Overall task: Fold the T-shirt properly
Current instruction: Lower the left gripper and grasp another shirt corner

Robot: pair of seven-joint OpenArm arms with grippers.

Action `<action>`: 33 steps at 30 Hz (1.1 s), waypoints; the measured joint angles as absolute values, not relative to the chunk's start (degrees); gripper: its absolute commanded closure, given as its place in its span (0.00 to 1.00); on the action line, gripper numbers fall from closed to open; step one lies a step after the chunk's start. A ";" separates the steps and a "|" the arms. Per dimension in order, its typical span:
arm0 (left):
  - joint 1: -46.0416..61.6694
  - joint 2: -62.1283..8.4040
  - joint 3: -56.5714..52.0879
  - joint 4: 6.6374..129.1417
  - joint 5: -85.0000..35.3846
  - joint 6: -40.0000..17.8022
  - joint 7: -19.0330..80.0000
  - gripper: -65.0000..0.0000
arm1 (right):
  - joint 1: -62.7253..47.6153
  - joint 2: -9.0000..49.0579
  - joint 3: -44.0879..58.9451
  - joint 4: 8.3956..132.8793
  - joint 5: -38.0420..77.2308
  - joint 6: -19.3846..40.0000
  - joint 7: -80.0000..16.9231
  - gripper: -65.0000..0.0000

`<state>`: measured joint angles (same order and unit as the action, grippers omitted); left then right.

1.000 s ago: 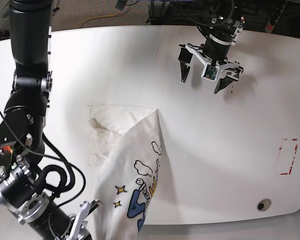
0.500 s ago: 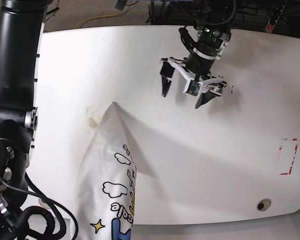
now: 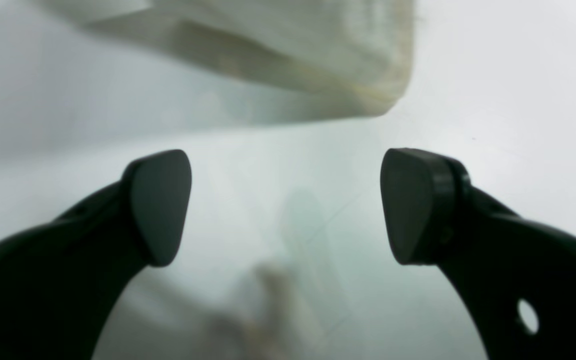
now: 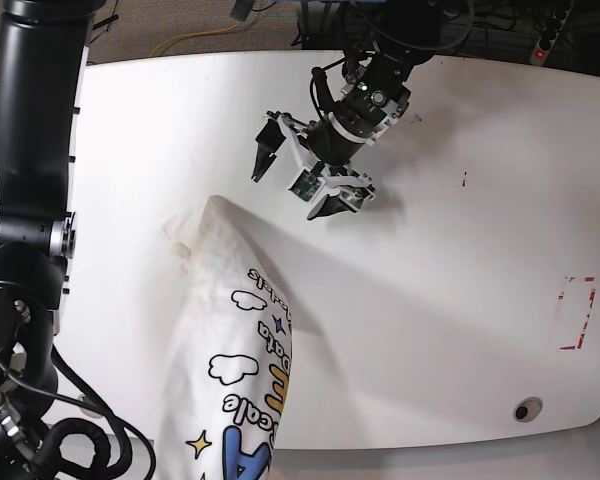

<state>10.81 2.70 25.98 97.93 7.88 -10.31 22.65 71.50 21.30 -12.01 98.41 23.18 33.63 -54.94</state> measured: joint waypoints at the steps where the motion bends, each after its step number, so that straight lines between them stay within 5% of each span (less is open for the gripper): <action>1: 9.96 2.74 26.92 96.68 7.90 -10.31 22.65 0.14 | 71.35 21.30 -12.01 98.04 23.14 33.67 -55.02 1.00; 14: -2.13 8.32 29.67 76.51 6.66 -10.00 21.74 0.14 | 70.35 21.71 -12.03 97.76 22.98 33.58 -55.13 1.00; 26: -14.39 8.03 38.68 63.16 -13.93 -1.83 21.19 0.15 | 68.66 21.58 -12.01 97.71 21.06 33.69 -55.16 1.00; 29: -15.64 8.08 41.08 61.60 -16.84 -0.43 19.07 0.27 | 68.64 21.56 -12.08 97.76 21.32 33.71 -55.13 1.00; 33: -15.75 8.21 41.63 60.34 -17.78 0.08 17.93 0.65 | 68.64 21.61 -12.05 97.76 21.04 33.69 -55.13 1.00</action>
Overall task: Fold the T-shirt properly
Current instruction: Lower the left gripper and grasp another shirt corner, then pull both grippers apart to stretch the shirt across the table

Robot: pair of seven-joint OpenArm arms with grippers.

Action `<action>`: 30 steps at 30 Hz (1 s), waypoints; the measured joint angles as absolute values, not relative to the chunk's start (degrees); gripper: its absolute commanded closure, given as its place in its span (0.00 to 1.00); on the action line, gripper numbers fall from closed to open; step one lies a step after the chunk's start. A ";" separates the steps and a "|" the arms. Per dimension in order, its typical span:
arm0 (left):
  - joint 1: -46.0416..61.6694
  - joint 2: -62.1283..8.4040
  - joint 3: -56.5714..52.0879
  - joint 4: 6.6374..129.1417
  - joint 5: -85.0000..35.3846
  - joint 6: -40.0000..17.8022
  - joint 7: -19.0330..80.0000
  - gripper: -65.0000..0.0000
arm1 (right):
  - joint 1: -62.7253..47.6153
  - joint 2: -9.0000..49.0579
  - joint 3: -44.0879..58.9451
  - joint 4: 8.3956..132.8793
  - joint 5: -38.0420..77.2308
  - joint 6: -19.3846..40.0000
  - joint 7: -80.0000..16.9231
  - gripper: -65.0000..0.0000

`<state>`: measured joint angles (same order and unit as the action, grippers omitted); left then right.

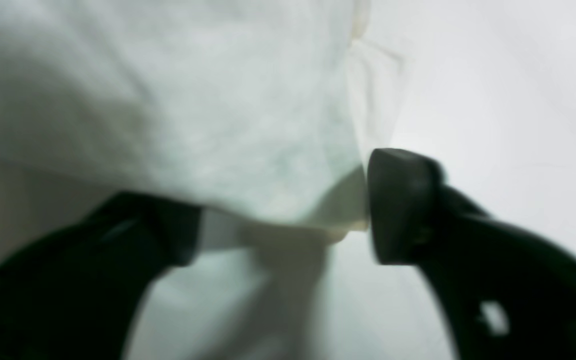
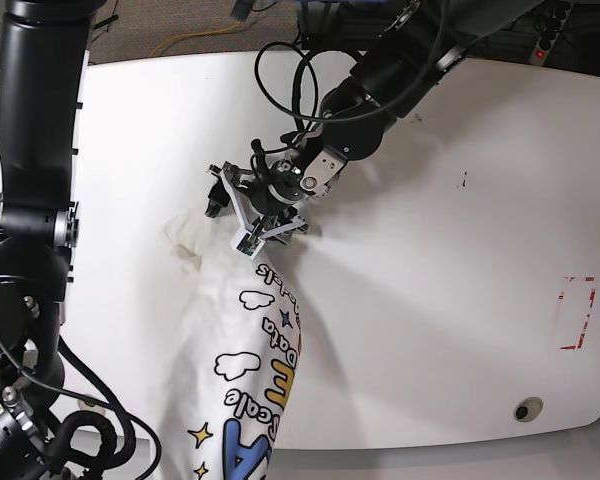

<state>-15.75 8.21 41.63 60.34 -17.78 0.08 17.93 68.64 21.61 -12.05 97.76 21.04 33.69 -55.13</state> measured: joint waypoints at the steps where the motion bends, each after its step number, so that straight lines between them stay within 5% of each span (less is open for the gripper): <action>1: -15.70 8.12 41.63 60.29 -17.80 0.27 17.96 0.71 | 68.64 21.61 -12.05 97.76 21.04 33.69 -55.16 1.00; 4: -15.55 8.05 41.50 60.29 -17.69 0.27 17.93 0.91 | 68.66 21.58 -12.05 97.76 21.06 33.69 -55.11 1.00; 6: -15.35 8.10 40.84 60.29 -17.74 0.21 17.96 0.96 | 68.64 21.61 -12.05 97.76 21.23 33.69 -55.13 1.00; 30: -10.92 -16.29 22.85 89.60 -17.89 0.14 25.80 1.00 | 68.53 21.28 -11.94 90.08 20.88 33.28 -54.74 1.00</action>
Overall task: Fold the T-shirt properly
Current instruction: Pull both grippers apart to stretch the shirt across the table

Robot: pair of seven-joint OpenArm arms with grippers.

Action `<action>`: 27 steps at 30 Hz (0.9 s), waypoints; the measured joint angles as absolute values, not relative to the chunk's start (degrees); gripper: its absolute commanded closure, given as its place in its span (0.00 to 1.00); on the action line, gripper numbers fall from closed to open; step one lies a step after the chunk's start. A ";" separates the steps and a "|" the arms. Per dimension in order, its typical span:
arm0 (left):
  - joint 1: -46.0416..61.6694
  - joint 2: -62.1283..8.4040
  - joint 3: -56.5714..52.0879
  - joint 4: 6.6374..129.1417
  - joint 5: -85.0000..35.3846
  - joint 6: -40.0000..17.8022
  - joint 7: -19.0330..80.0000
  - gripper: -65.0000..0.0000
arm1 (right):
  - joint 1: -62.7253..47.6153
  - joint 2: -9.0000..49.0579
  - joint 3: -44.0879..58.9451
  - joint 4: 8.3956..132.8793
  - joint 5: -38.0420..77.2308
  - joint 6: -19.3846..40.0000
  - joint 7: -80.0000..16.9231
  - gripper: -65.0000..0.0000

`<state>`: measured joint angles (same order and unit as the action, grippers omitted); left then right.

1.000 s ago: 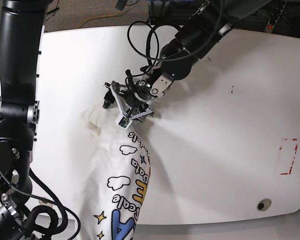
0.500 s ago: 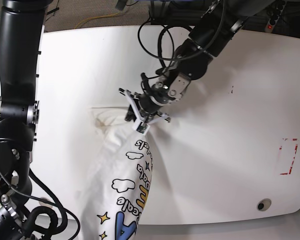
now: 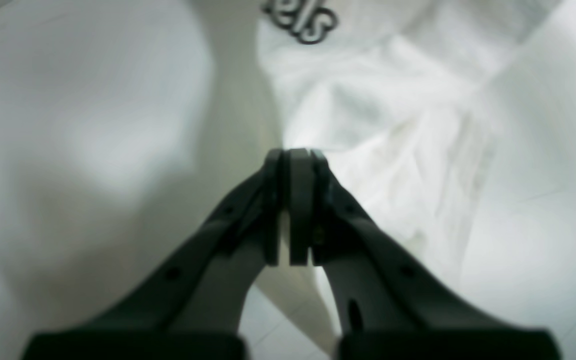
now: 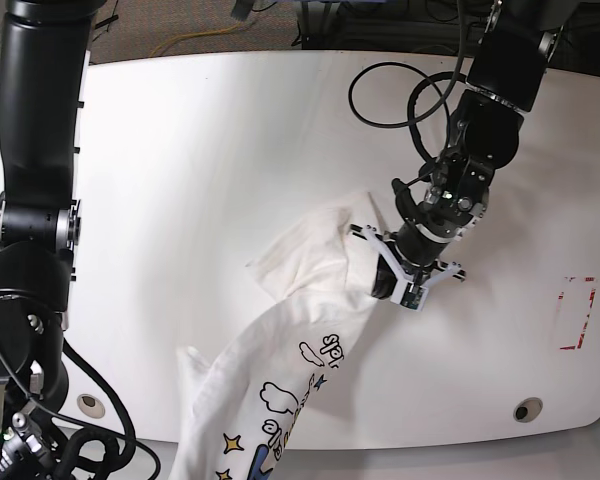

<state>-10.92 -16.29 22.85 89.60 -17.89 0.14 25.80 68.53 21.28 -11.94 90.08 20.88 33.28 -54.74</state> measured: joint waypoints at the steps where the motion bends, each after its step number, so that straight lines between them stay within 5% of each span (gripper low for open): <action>1: -10.79 -17.39 21.87 90.80 -17.91 -0.01 27.09 1.00 | 68.93 21.26 -11.94 89.56 20.97 33.26 -54.72 1.00; 22: -7.94 -43.05 7.33 108.49 -18.06 -0.47 27.68 1.00 | 72.38 23.40 -11.81 87.33 21.02 33.26 -54.72 1.00; 27: -6.11 -45.39 7.03 111.26 -18.13 -5.67 30.39 1.00 | 70.72 24.29 -8.99 87.46 21.30 33.23 -54.48 1.00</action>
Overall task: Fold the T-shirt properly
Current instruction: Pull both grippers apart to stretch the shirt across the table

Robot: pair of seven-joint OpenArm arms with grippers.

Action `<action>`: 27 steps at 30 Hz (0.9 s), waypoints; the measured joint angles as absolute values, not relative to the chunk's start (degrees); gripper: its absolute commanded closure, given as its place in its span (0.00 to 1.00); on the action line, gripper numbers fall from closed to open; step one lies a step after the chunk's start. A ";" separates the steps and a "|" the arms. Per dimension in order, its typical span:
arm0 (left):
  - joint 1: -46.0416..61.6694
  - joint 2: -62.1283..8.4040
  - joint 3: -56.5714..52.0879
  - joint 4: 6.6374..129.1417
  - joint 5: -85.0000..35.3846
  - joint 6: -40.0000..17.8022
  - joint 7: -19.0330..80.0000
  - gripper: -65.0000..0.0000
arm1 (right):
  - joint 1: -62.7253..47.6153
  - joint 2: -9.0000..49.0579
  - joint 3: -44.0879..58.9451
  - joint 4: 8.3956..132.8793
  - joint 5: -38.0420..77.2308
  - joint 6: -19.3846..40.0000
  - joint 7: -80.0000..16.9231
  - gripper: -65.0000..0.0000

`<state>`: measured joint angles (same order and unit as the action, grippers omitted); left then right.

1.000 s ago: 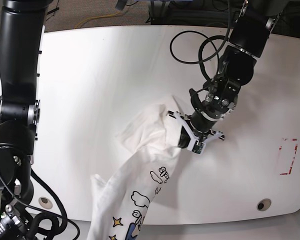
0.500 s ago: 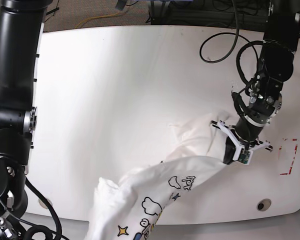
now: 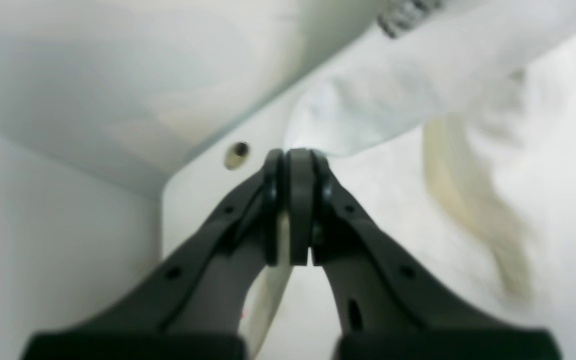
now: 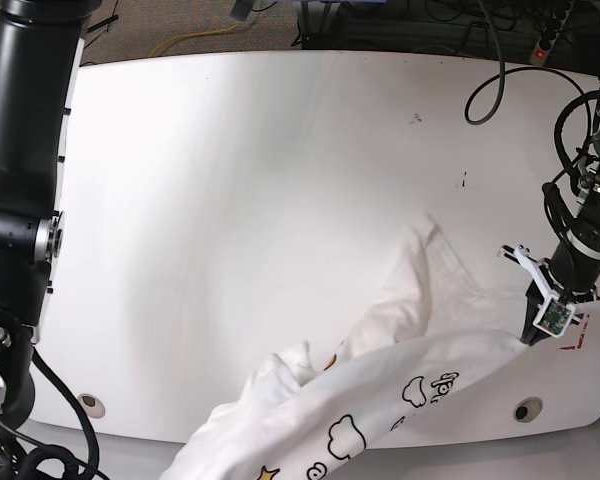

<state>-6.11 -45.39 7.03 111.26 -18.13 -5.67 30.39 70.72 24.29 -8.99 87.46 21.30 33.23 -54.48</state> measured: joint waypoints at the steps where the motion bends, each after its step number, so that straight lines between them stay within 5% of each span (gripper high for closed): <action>1: -5.17 -45.36 7.14 111.74 -18.13 -6.07 30.44 1.00 | 69.73 24.36 -7.97 87.81 21.45 33.32 -54.48 1.00; 19: 13.72 -36.73 7.57 113.40 -17.67 -6.02 30.63 1.00 | 29.65 23.79 11.14 102.74 20.49 33.52 -56.80 1.00; 27: 16.60 -35.11 17.17 113.14 -10.17 -6.07 30.30 1.00 | 18.48 21.76 19.11 104.60 20.86 33.21 -56.16 1.00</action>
<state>16.60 -35.11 17.17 113.14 -10.17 -6.07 30.30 18.48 21.76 19.11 104.60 20.86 33.21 -56.16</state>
